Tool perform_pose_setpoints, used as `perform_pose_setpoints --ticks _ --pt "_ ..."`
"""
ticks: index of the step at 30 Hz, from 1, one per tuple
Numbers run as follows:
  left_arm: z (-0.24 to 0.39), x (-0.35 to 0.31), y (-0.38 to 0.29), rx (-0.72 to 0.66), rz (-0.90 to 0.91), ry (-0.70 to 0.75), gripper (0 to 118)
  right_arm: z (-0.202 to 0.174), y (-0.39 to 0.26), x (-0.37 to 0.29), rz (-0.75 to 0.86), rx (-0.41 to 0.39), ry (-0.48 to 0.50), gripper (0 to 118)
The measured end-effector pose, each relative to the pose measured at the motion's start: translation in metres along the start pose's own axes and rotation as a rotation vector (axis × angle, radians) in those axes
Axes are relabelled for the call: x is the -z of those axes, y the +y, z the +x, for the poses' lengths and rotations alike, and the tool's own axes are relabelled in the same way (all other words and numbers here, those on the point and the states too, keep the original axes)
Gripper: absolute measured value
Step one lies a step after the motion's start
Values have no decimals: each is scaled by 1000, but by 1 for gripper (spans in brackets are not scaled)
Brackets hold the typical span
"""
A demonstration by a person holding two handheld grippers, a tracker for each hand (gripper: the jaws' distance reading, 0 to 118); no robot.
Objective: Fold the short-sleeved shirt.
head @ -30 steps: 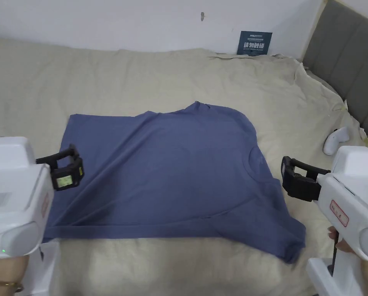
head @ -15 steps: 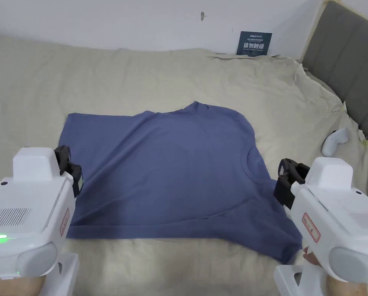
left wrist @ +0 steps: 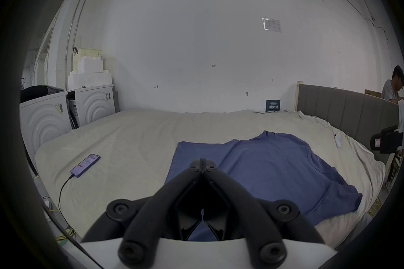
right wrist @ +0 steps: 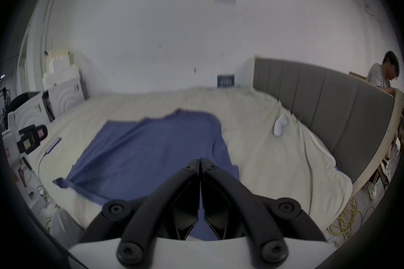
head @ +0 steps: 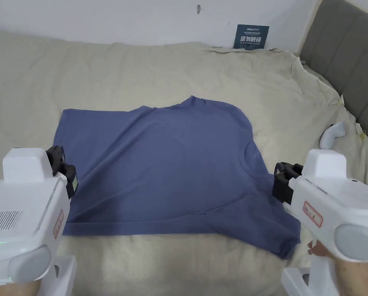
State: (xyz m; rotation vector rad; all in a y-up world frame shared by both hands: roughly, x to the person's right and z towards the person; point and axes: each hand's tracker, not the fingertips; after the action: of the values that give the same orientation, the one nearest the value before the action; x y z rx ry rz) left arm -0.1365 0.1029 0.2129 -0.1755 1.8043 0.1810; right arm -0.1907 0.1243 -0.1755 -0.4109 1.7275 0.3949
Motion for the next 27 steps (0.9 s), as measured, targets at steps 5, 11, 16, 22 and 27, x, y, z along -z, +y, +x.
perform_pose_setpoints --ticks 5,11,16,22,27 --pt "0 -2 -1 -3 -6 0 0 14 10 20 -262 3 -7 104" --pt "-1 -3 -1 -4 -23 -8 0 32 -19 59 -527 -39 -43 104" --pt "-2 -5 -4 -4 -36 -7 0 46 -61 85 -695 4 -97 104" --pt "-5 -3 -9 -5 -70 2 0 59 -83 94 -694 127 -92 91" --pt "-8 -1 -12 -6 -102 4 0 56 -81 92 -646 112 -73 21"
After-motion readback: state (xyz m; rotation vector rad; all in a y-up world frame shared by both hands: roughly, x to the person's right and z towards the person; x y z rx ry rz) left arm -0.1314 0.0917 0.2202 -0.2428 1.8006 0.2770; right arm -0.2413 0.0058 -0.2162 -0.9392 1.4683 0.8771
